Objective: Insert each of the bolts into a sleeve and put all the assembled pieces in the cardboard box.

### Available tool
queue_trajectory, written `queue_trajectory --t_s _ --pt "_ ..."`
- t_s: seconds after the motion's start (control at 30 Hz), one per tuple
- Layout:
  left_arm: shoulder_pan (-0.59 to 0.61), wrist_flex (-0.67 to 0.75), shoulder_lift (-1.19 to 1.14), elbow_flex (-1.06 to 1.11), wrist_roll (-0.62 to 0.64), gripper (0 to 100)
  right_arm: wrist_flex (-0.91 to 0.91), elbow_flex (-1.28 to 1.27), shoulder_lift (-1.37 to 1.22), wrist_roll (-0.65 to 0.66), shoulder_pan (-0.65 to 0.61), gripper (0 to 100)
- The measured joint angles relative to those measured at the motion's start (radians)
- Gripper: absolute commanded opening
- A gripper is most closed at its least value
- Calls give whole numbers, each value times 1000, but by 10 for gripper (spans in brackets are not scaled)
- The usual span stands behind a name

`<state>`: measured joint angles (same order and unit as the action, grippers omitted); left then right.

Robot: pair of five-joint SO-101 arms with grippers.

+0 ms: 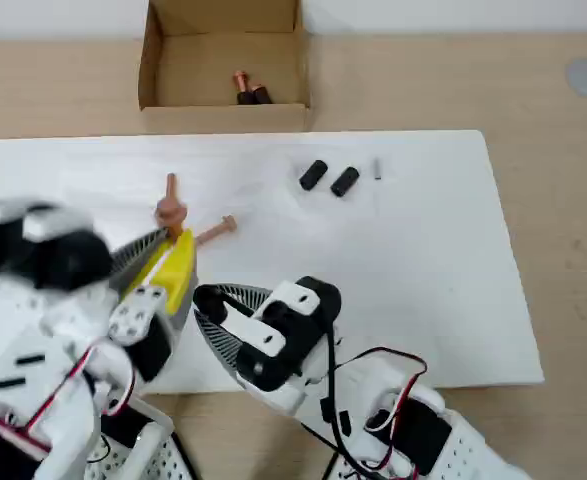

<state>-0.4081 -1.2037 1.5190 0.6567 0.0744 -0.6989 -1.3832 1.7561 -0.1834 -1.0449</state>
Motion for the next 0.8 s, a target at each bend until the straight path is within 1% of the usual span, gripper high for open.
queue_trajectory --t_s 0.13,0.27,0.4,0.53,0.8 --pt "0 12 164 112 0 6 25 -3 -3 0 0 10" --pt "0 87 285 216 0 6 28 -3 -3 -44 0 10" --pt "0 164 299 282 -2 6 28 -5 -3 -74 -3 10" --pt "0 222 299 298 0 6 29 -3 -3 -80 -3 10" --pt "-8 238 299 299 0 5 41 -11 -2 -80 -3 10"
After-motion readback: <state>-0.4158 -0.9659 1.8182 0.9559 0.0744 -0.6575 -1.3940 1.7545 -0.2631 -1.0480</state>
